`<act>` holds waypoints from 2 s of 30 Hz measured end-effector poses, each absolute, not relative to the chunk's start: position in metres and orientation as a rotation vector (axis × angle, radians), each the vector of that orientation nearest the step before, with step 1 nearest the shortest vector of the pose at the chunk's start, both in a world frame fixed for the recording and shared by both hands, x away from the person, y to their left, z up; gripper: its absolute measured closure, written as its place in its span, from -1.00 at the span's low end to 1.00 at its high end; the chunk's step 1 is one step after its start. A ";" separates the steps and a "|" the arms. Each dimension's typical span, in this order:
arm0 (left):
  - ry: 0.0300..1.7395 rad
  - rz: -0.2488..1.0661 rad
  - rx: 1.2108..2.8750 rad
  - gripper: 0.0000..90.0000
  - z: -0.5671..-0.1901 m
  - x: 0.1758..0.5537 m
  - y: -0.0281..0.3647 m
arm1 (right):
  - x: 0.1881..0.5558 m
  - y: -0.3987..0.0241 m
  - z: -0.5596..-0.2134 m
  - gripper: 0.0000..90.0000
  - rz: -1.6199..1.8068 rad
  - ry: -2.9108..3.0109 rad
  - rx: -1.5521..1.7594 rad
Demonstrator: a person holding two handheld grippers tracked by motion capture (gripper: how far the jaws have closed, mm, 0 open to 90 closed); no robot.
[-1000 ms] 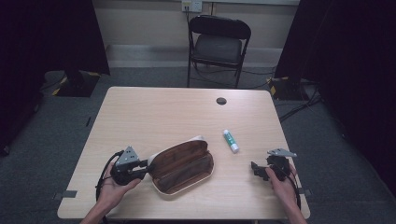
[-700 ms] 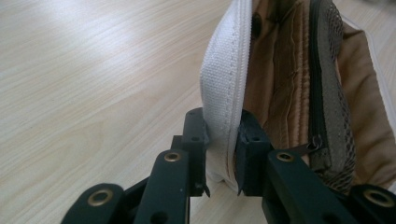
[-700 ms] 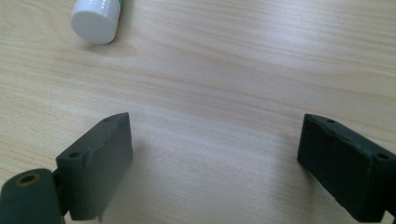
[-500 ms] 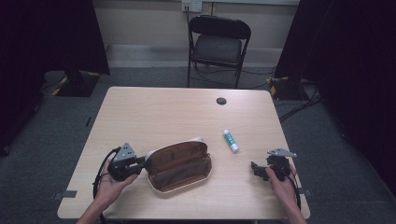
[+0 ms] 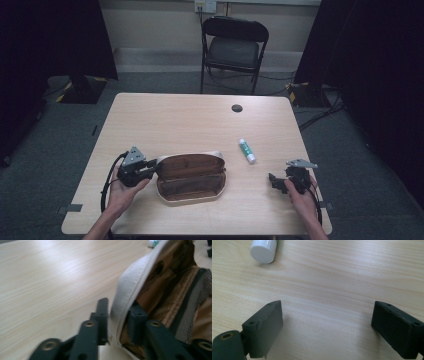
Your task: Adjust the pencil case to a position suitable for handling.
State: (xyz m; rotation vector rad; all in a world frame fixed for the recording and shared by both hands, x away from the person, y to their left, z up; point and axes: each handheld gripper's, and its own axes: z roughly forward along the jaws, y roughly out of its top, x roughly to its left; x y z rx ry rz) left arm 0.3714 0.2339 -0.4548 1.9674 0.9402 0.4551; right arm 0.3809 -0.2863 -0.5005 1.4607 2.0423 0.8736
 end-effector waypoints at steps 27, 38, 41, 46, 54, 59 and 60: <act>1.049 0.410 1.988 -0.52 -0.458 0.363 0.270 | 0.381 -0.286 -0.500 -0.80 0.880 2.057 1.445; 1.175 0.426 1.950 -0.58 -0.476 0.365 0.300 | 0.382 -0.285 -0.498 -0.57 0.897 2.083 1.422; 1.218 0.423 1.962 -0.58 -0.482 0.367 0.306 | 0.385 -0.282 -0.493 -0.50 0.901 2.107 1.417; 1.215 0.421 2.025 -0.57 -0.490 0.370 0.307 | 0.390 -0.275 -0.483 -0.32 1.042 2.139 1.331; 1.194 0.500 2.108 -0.68 -0.498 0.372 0.297 | 0.416 -0.248 -0.470 -0.18 1.107 2.190 1.230; 1.199 0.516 2.076 -0.89 -0.503 0.374 0.299 | 0.433 -0.235 -0.472 -0.23 1.068 2.226 1.212; 1.205 0.514 2.074 -0.91 -0.503 0.374 0.299 | 0.437 -0.233 -0.473 -0.23 1.054 2.246 1.208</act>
